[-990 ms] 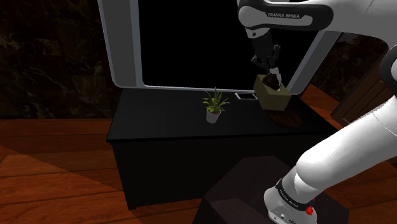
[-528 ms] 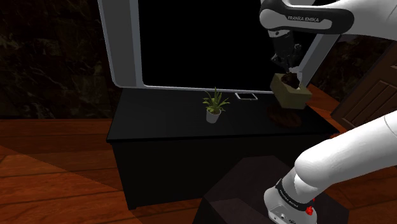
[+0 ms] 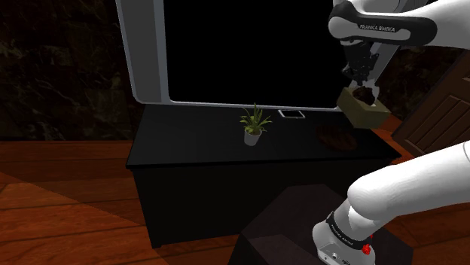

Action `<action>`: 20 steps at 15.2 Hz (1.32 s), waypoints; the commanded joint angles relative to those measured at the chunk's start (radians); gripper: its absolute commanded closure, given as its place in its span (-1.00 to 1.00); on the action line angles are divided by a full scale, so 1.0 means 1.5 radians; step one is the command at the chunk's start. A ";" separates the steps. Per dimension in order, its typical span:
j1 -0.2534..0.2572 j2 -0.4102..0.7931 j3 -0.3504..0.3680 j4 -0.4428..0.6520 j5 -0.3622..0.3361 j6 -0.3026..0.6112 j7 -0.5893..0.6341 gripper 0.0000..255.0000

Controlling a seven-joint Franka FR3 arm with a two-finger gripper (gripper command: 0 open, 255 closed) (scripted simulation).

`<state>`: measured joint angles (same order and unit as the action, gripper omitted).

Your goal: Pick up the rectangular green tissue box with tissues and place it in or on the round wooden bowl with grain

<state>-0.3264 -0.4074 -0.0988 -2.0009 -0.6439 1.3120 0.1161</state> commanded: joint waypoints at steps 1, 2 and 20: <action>0.000 -0.005 -0.002 -0.020 0.000 0.013 0.007 1.00; 0.000 -0.007 -0.003 -0.030 0.000 0.020 0.011 1.00; 0.000 -0.012 -0.023 -0.185 0.000 0.150 0.090 1.00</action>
<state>-0.3261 -0.4235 -0.1318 -2.2653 -0.6438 1.5269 0.2443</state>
